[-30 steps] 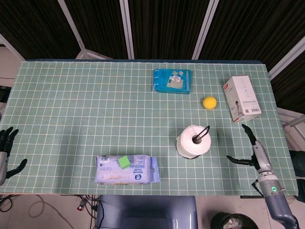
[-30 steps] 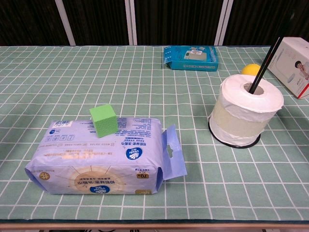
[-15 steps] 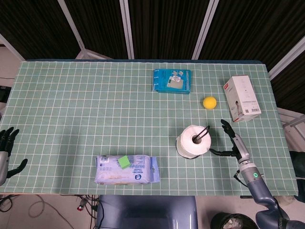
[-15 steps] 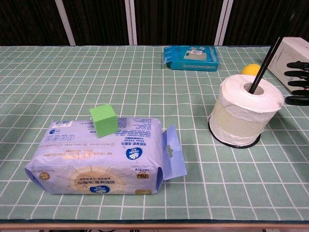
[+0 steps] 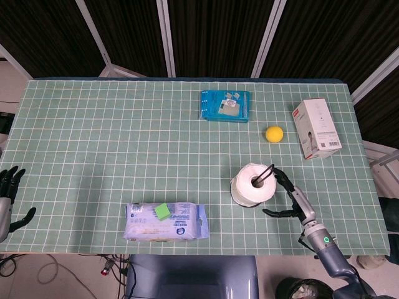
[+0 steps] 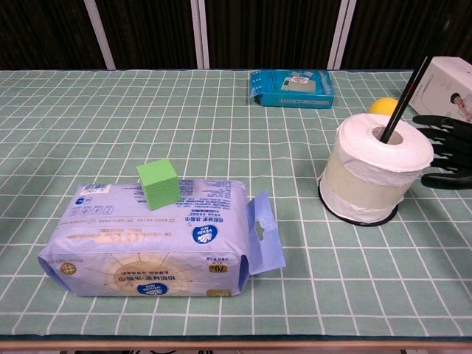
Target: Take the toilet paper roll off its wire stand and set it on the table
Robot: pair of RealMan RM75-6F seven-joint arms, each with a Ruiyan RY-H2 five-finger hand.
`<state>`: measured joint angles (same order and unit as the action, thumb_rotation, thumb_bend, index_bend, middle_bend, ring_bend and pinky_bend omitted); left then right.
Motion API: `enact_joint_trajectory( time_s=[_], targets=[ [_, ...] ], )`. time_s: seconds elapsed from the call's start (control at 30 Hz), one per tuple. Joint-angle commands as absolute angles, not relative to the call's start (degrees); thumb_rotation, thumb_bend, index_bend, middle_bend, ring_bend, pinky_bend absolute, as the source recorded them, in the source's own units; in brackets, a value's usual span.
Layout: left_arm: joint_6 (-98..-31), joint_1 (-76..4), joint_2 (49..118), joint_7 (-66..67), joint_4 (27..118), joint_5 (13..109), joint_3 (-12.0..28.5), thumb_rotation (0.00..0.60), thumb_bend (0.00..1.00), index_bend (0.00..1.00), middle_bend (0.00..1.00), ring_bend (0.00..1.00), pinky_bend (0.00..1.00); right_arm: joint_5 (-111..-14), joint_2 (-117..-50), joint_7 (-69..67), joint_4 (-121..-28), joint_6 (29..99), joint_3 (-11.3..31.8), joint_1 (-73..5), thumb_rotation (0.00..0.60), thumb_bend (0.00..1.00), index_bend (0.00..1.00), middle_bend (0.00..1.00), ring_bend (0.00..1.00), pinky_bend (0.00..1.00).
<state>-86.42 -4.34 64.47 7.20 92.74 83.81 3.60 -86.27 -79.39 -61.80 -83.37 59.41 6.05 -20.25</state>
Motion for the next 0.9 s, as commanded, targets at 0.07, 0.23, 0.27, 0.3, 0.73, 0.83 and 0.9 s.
enact_joint_trajectory(
  time_s=[0.07, 0.23, 0.27, 0.3, 0.73, 0.83, 0.9],
  targets=[
    [-86.41, -4.32, 64.4, 7.08, 92.74, 83.66, 3.66, 0.6, 0.24, 0.04, 0.0, 0.0, 0.0, -87.06, -81.09, -62.35, -82.68, 59.09, 4.79, -20.83, 0.6, 0.0, 0.0, 0.0, 0.0, 0.0],
    [-86.22, -4.34, 64.25, 6.8, 92.69, 83.38, 3.71, 0.6, 0.24, 0.04, 0.0, 0.0, 0.0, -86.15, -83.2, -61.63, -81.39, 58.68, 4.71, -21.45, 0.6, 0.0, 0.0, 0.0, 0.0, 0.0],
    [-86.18, -4.34, 64.22, 6.72, 92.67, 83.29, 3.74, 0.6, 0.24, 0.04, 0.0, 0.0, 0.0, -85.72, -83.74, -61.48, -81.01, 58.43, 4.83, -21.64, 0.6, 0.0, 0.0, 0.0, 0.0, 0.0],
    [-86.16, -4.35, 64.19, 6.67, 92.67, 83.28, 3.75, 0.6, 0.24, 0.04, 0.0, 0.0, 0.0, -85.4, -84.11, -61.36, -80.7, 58.24, 4.92, -21.77, 0.6, 0.0, 0.0, 0.0, 0.0, 0.0],
    [-85.87, -4.48, 64.28, 7.0, 92.71, 83.17, 3.67, 0.6, 0.24, 0.04, 0.0, 0.0, 0.0, -80.23, -89.13, -58.89, -75.79, 55.92, 7.54, -23.58, 0.6, 0.0, 0.0, 0.0, 0.0, 0.0],
    [-85.85, -4.48, 64.29, 7.04, 92.74, 83.08, 3.7, 0.6, 0.24, 0.04, 0.0, 0.0, 0.0, -79.4, -90.02, -58.51, -74.95, 55.22, 8.19, -24.2, 0.6, 0.0, 0.0, 0.0, 0.0, 0.0],
    [-85.86, -4.48, 64.29, 7.04, 92.77, 83.0, 3.74, 0.6, 0.24, 0.04, 0.0, 0.0, 0.0, -79.17, -90.36, -58.4, -74.69, 54.96, 8.47, -24.51, 0.6, 0.0, 0.0, 0.0, 0.0, 0.0]
  ],
)
